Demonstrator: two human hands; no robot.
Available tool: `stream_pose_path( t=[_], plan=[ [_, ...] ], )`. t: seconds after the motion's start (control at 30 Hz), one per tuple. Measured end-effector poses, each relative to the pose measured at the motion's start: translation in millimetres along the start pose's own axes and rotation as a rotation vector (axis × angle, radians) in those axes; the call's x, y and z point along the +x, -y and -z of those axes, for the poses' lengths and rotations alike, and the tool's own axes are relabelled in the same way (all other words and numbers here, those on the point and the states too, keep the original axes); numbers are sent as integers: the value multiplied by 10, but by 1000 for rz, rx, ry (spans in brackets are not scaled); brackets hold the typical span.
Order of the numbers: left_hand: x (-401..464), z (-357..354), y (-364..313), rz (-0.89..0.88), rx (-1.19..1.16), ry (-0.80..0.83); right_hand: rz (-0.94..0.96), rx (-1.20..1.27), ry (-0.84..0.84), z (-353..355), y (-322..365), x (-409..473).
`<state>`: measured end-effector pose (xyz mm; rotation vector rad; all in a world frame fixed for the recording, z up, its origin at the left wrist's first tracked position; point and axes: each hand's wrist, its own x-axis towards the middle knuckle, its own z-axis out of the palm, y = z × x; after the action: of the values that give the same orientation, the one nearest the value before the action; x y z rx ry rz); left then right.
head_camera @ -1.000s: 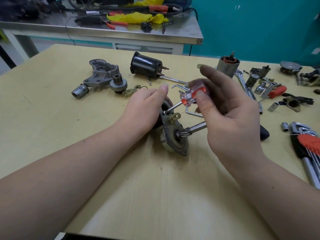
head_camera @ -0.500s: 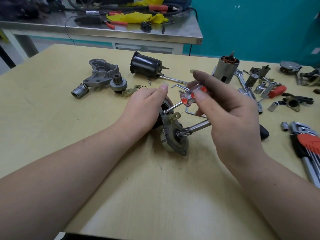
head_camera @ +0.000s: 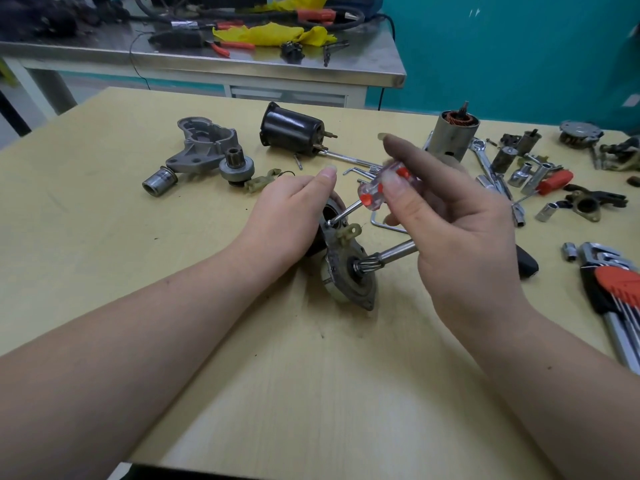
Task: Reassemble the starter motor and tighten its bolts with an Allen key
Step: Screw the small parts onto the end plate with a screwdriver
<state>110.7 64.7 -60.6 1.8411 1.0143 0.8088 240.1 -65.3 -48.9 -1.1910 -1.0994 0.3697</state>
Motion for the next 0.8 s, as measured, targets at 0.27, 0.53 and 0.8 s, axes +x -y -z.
stream_pose_path(
  t=[0.27,0.53,0.8],
  plan=[
    [-15,-6,-6,5,3,-13,5,-86,40,36,-19,12],
    [-6,-4,-5,-2,11,-5,-60,-147,-73,-6,51,25],
    [-15,-3,-9,-15,38,-7,-31,-32,-45,-37,55,30]
  ],
)
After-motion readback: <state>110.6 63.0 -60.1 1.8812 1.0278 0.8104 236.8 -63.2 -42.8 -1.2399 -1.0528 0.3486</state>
